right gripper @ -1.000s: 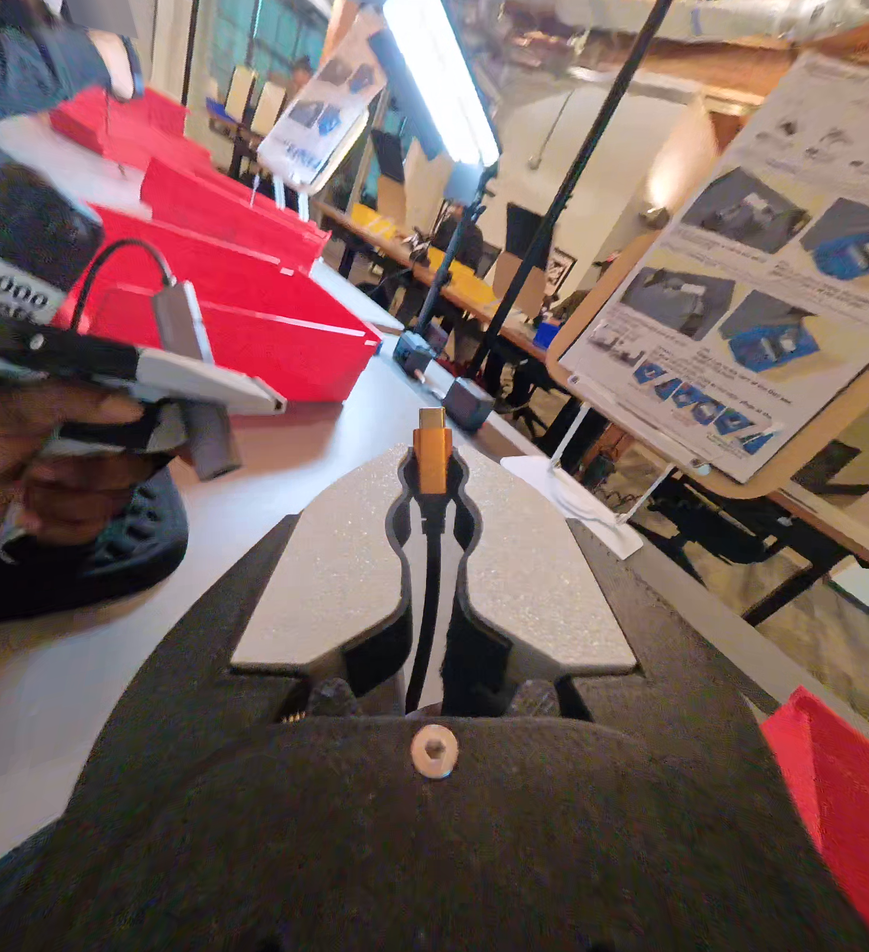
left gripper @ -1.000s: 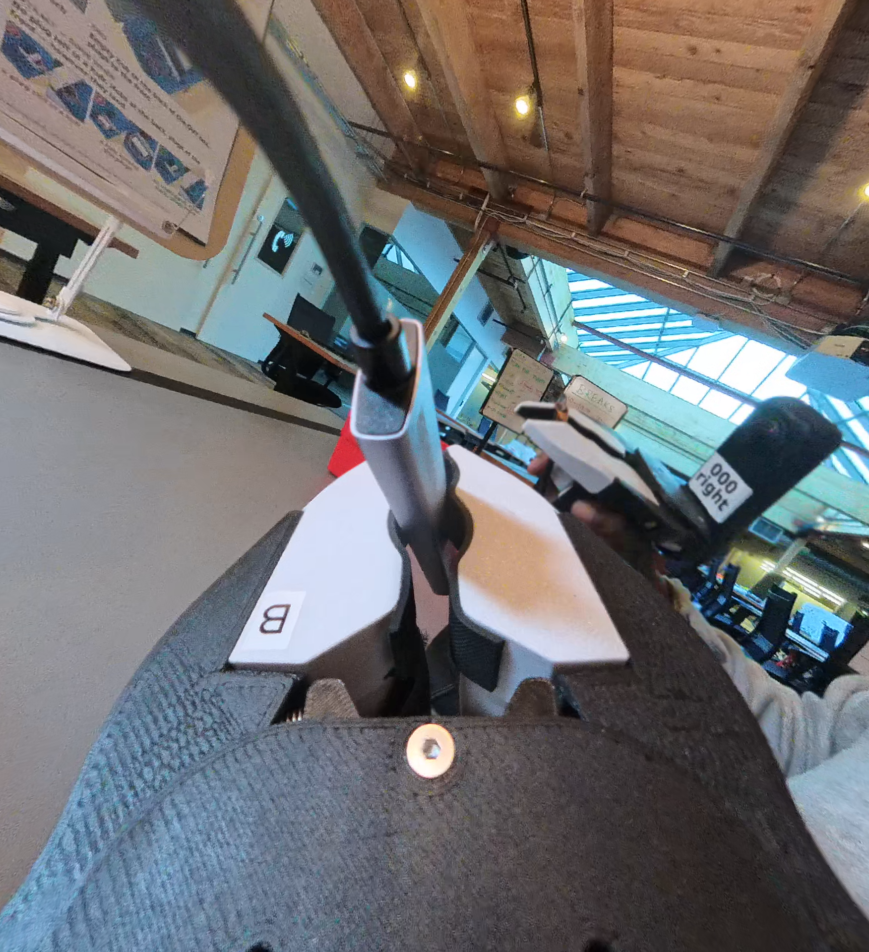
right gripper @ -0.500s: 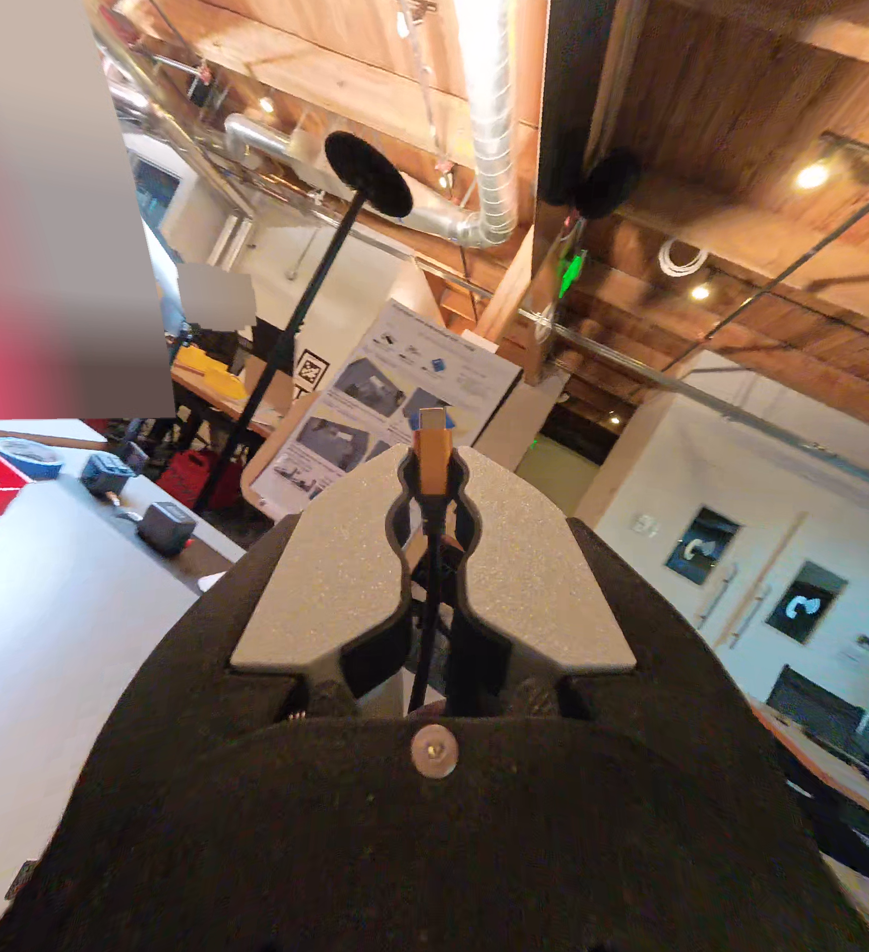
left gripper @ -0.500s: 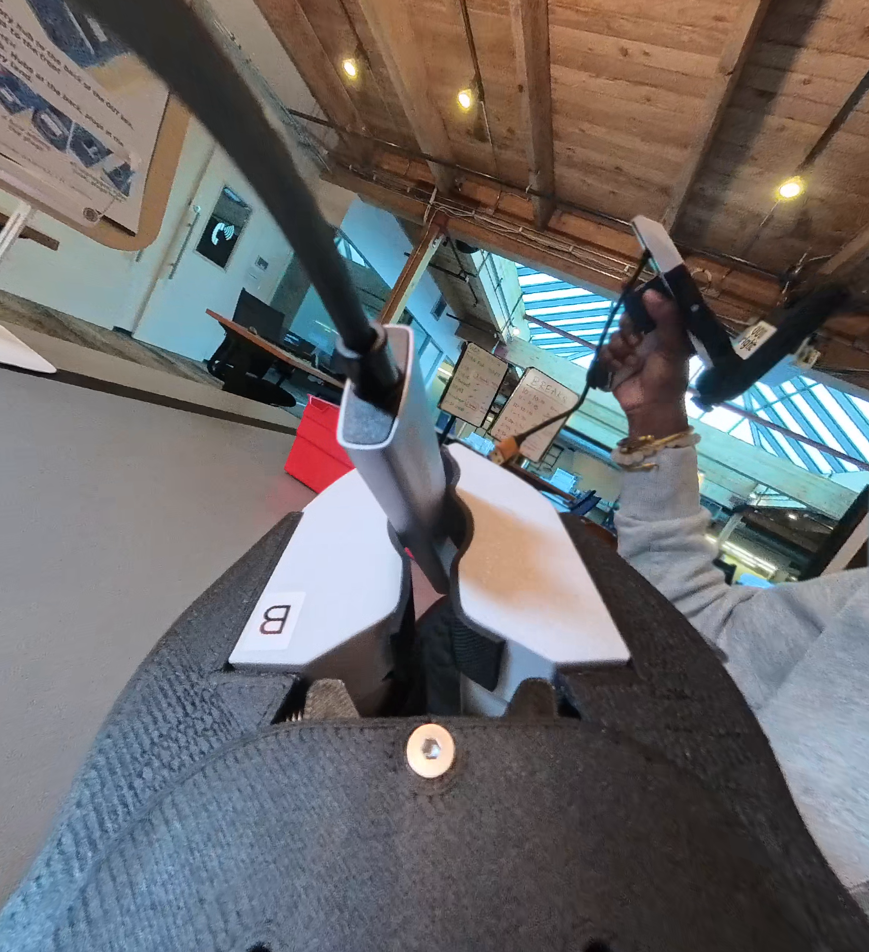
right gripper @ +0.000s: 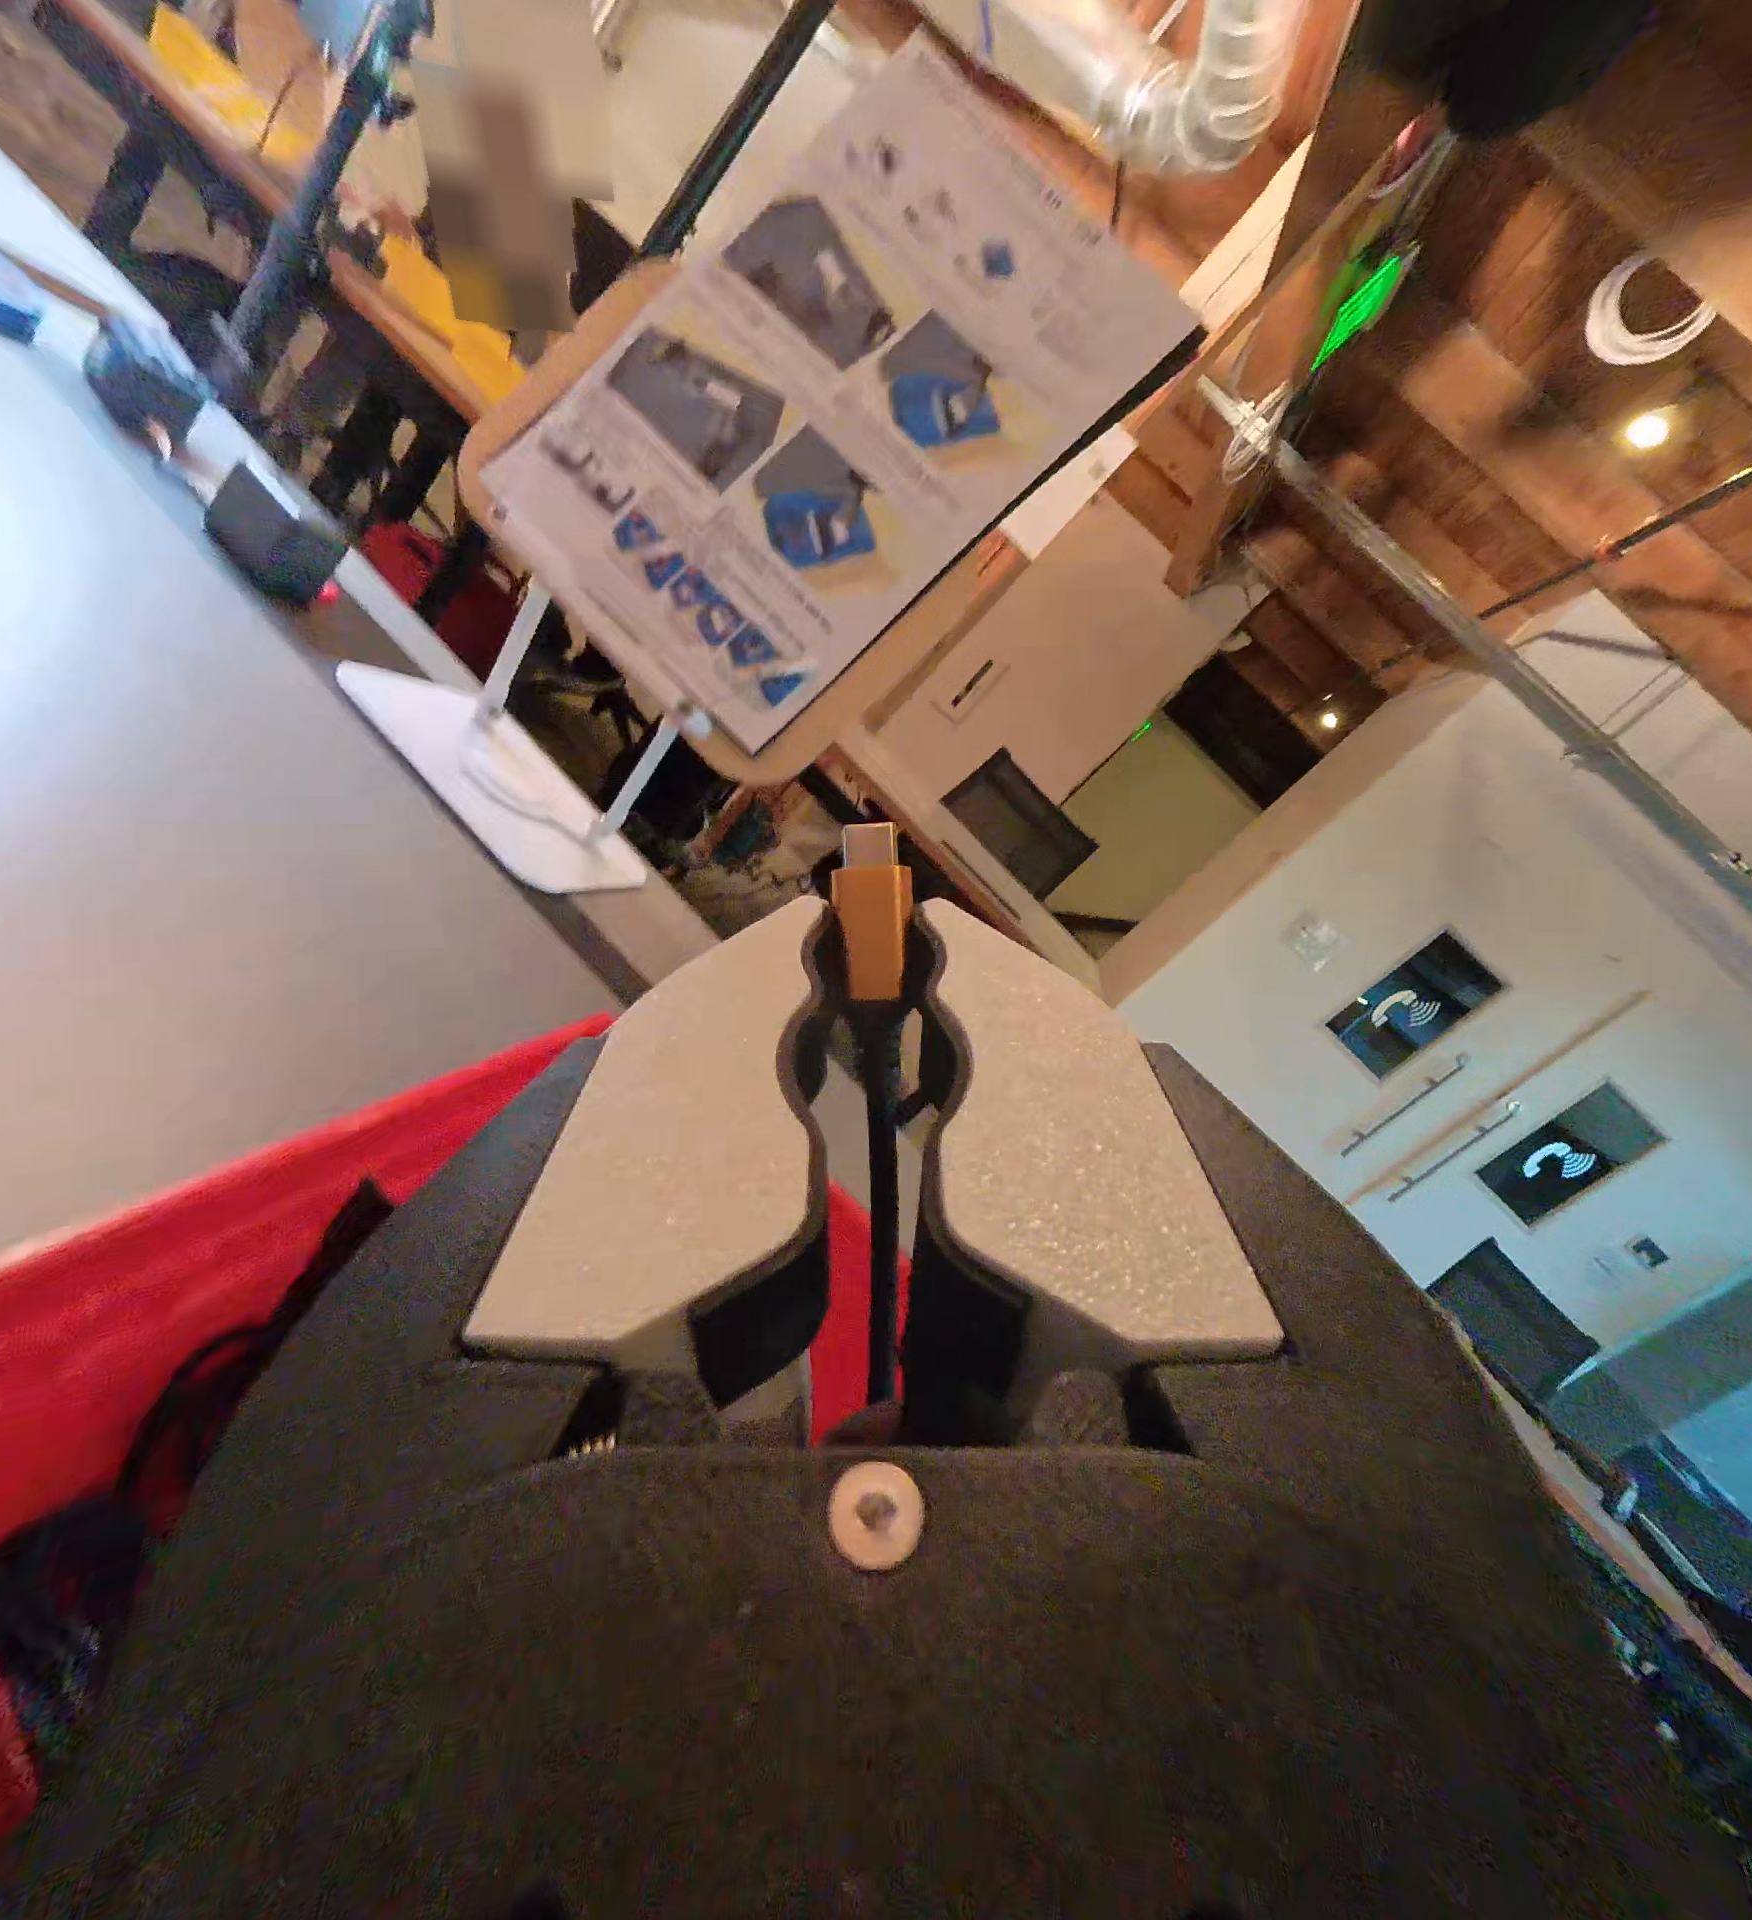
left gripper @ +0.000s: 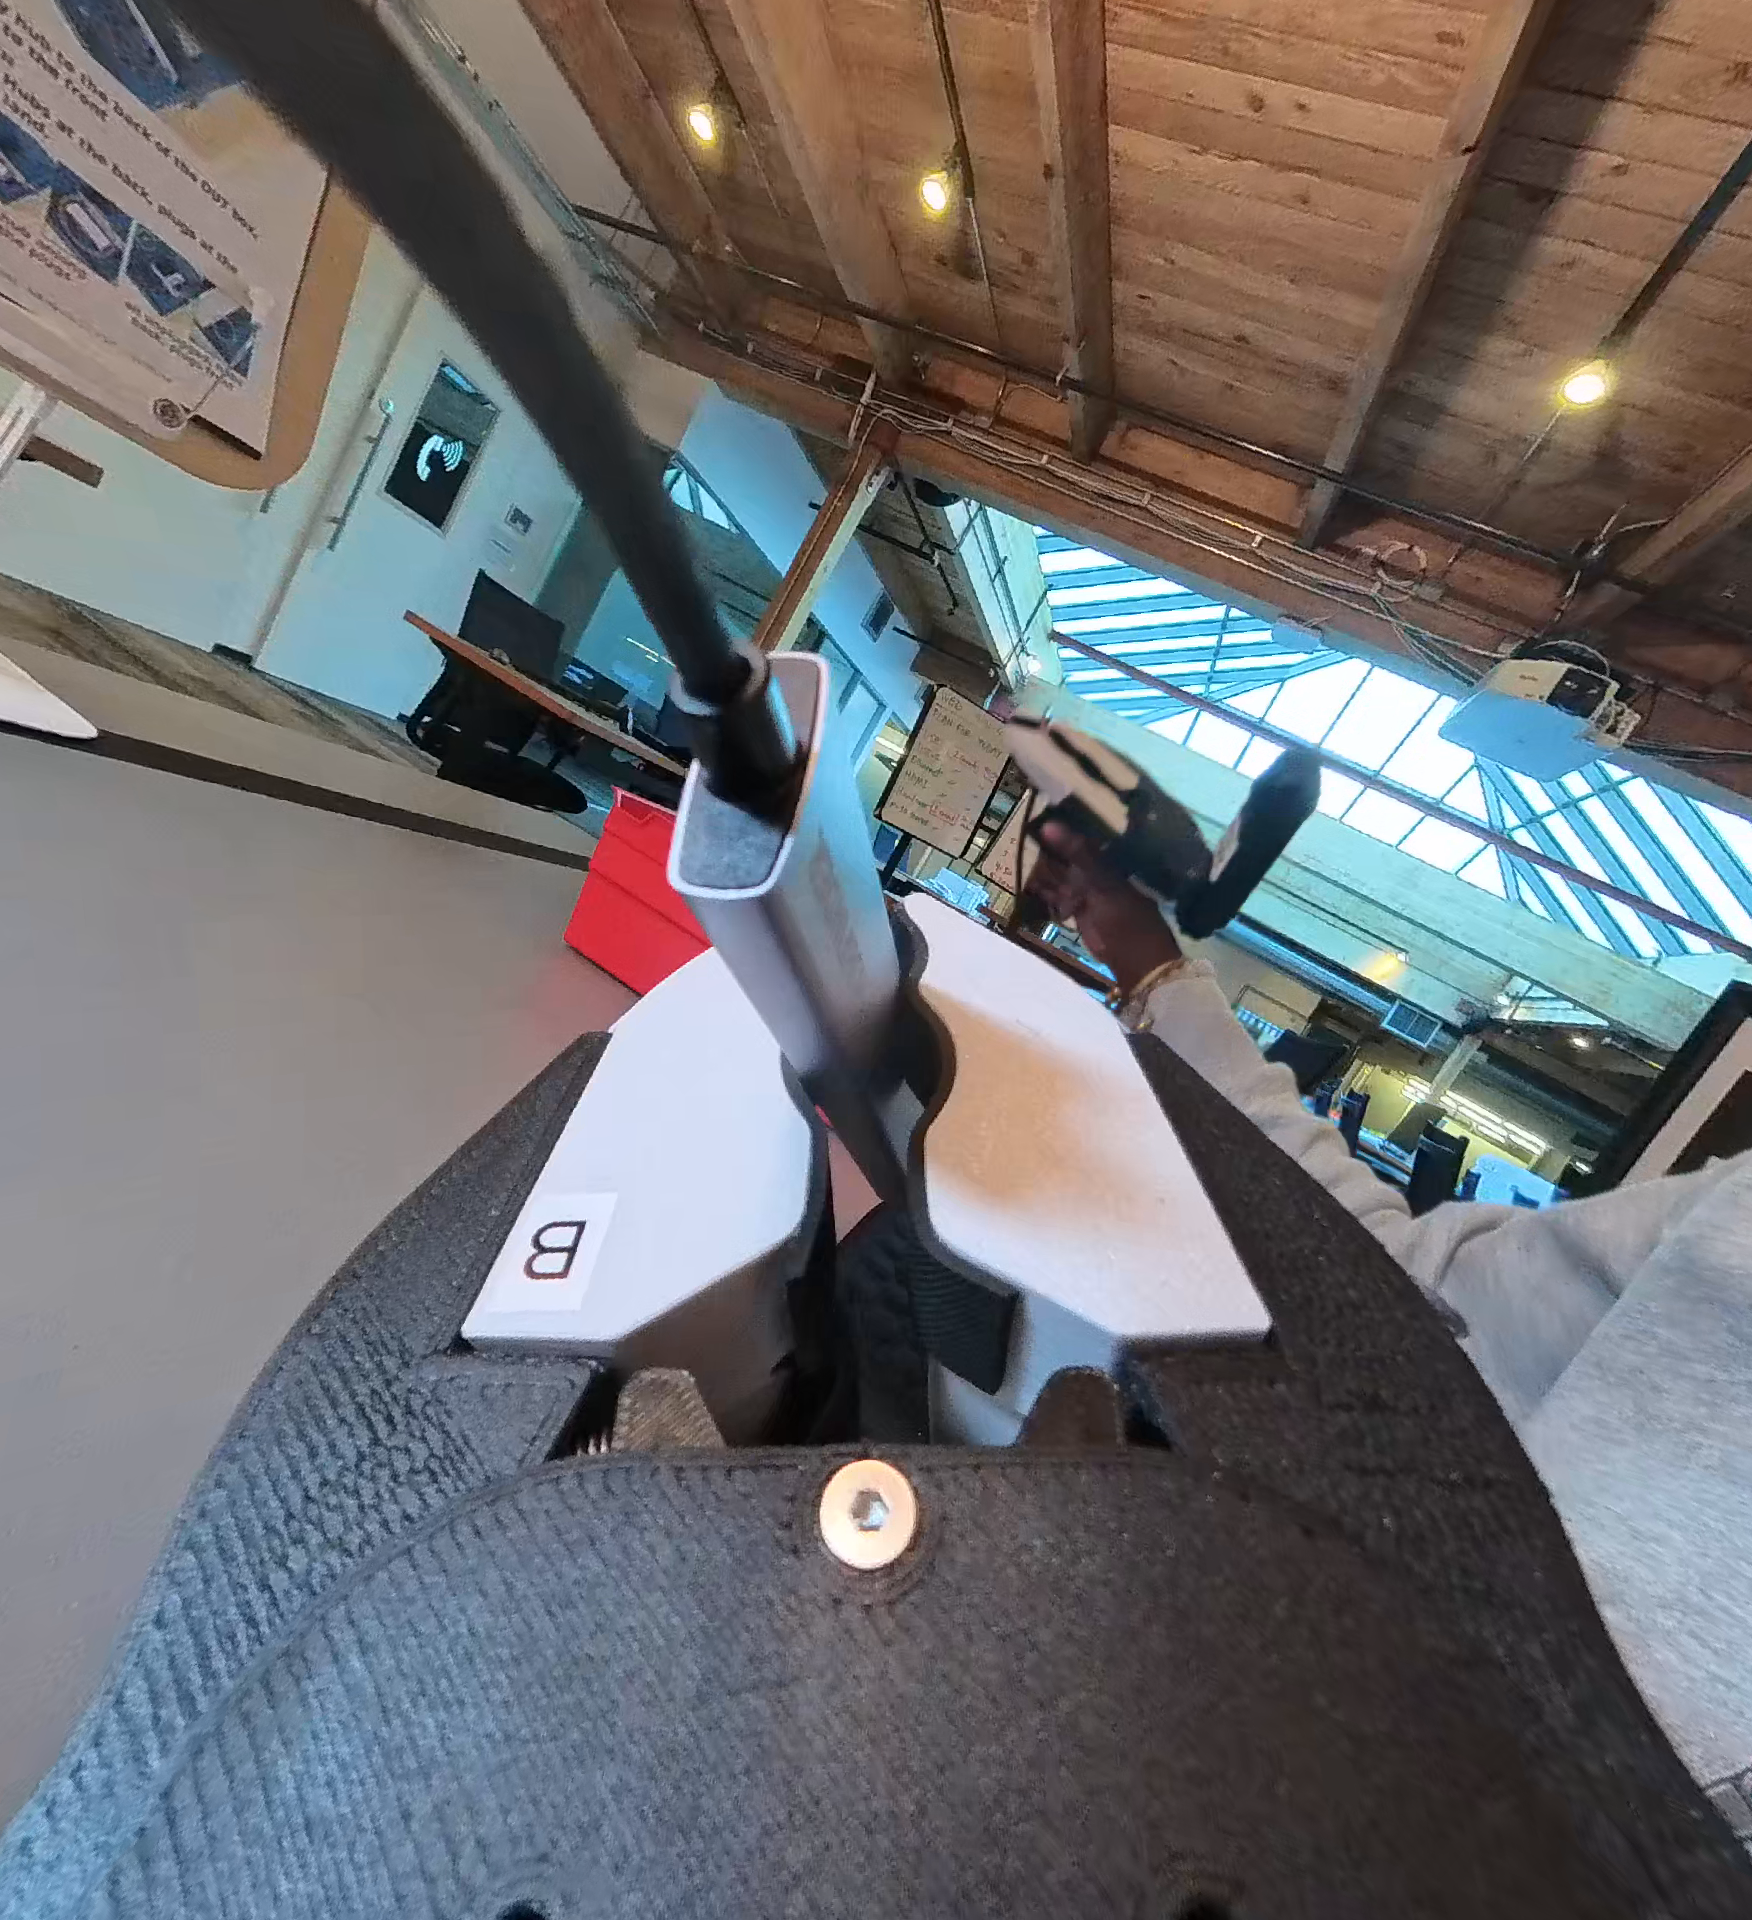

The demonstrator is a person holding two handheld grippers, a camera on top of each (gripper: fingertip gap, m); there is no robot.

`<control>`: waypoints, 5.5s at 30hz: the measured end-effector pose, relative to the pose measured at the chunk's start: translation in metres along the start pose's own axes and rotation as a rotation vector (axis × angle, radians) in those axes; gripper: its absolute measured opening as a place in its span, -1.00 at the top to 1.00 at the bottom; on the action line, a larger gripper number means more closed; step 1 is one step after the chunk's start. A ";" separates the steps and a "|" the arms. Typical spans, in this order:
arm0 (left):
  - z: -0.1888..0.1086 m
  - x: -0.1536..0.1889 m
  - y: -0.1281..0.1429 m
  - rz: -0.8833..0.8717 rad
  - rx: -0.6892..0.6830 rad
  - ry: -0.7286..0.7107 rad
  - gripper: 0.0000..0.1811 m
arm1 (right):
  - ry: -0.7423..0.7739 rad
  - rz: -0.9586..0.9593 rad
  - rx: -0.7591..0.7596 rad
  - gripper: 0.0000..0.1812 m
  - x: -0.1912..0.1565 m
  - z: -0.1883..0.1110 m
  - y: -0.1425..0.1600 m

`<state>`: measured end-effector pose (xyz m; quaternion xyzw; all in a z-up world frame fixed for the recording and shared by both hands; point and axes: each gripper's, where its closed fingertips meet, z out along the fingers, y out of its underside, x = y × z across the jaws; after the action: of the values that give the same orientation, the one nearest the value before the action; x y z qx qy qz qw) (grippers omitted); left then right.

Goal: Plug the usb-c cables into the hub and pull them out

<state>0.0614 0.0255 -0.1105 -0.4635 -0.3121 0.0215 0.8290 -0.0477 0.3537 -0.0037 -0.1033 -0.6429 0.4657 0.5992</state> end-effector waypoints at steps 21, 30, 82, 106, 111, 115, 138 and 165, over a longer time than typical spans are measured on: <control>0.001 0.000 0.001 -0.005 -0.010 0.004 0.92 | -0.493 0.214 -0.488 0.02 -0.098 -0.001 0.061; 0.006 0.007 0.012 0.056 -0.080 0.021 0.91 | -0.684 0.745 0.223 -0.08 -0.204 0.009 -0.155; 0.015 0.048 0.039 0.222 -0.187 0.218 0.41 | -0.654 -0.342 -0.780 0.90 -0.030 0.045 0.127; 0.015 0.048 0.038 0.208 -0.171 0.224 0.42 | -0.440 0.435 -0.752 0.08 -0.122 -0.034 0.036; 0.014 0.048 0.037 0.207 -0.167 0.220 0.43 | -0.373 0.413 -0.984 0.25 -0.176 -0.087 0.053; 0.014 0.047 0.036 0.205 -0.161 0.214 0.43 | -0.297 0.231 -0.971 0.81 -0.185 -0.064 0.072; -0.063 0.108 -0.089 0.593 -0.010 0.263 0.49 | -0.451 0.578 -0.528 0.69 -0.401 0.108 -0.100; -0.385 -0.079 -0.237 0.627 0.067 -1.324 0.31 | -0.732 0.677 -0.062 0.49 -0.513 0.197 -0.224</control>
<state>0.1447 -0.4256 -0.1095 -0.3954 -0.5994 0.5429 0.4355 0.0101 -0.2167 -0.1580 -0.1539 -0.7551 0.6203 0.1463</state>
